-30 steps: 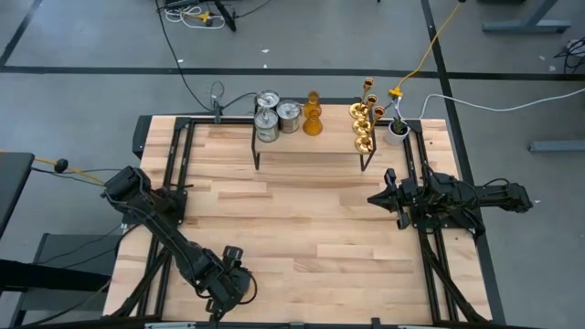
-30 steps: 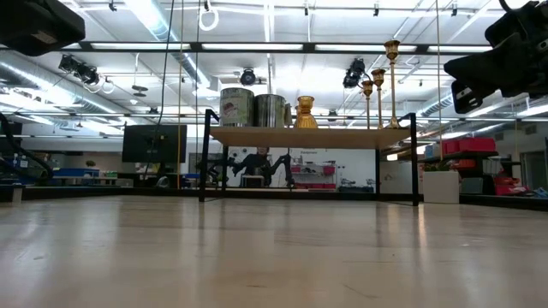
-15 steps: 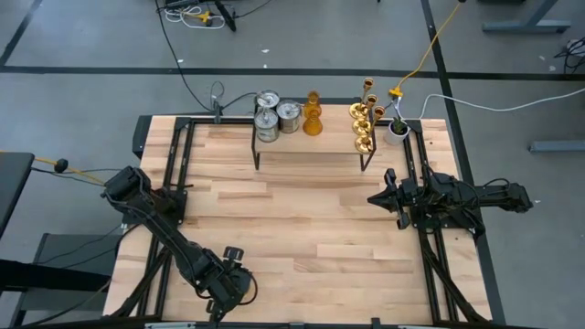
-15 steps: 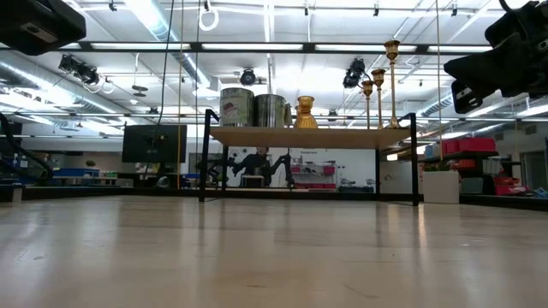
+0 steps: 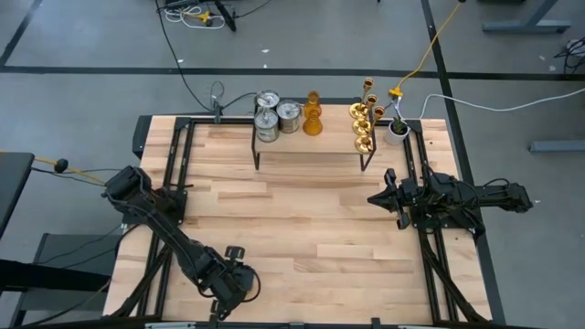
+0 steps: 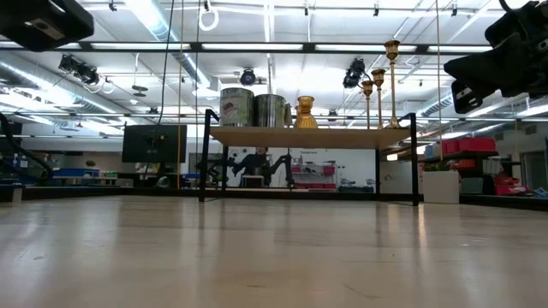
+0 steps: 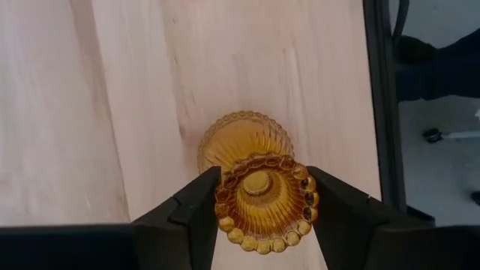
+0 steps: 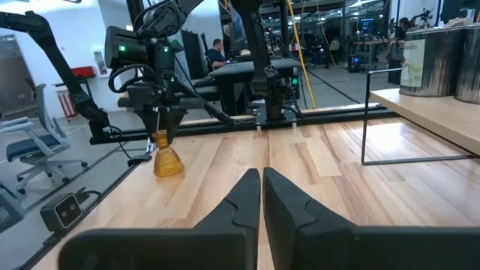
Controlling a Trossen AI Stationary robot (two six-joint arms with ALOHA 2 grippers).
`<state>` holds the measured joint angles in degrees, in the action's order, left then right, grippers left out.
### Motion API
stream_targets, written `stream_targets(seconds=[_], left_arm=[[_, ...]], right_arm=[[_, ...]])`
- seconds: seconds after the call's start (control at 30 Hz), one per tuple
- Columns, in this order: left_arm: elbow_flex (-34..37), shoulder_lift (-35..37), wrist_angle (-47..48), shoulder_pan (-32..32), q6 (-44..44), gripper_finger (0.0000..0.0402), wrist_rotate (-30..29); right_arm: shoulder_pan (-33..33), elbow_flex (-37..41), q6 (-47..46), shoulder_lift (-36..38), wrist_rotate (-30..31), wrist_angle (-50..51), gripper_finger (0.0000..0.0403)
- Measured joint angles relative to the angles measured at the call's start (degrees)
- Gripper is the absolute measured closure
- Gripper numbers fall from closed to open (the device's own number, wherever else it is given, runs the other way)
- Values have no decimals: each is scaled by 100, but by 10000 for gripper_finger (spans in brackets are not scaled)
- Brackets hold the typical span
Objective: Pick & Place candle stick holders
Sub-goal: Put the orange glass candle holder on the shelf aligned with the other orange glass candle holders
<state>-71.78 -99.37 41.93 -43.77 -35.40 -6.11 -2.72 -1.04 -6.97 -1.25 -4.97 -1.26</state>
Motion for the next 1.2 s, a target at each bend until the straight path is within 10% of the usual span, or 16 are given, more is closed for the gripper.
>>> stream_targets(seconds=[1.2], left_arm=[[-2545,5,741,3175,1638,220,611]], right_arm=[[-2,0,0,0,0,0,382]])
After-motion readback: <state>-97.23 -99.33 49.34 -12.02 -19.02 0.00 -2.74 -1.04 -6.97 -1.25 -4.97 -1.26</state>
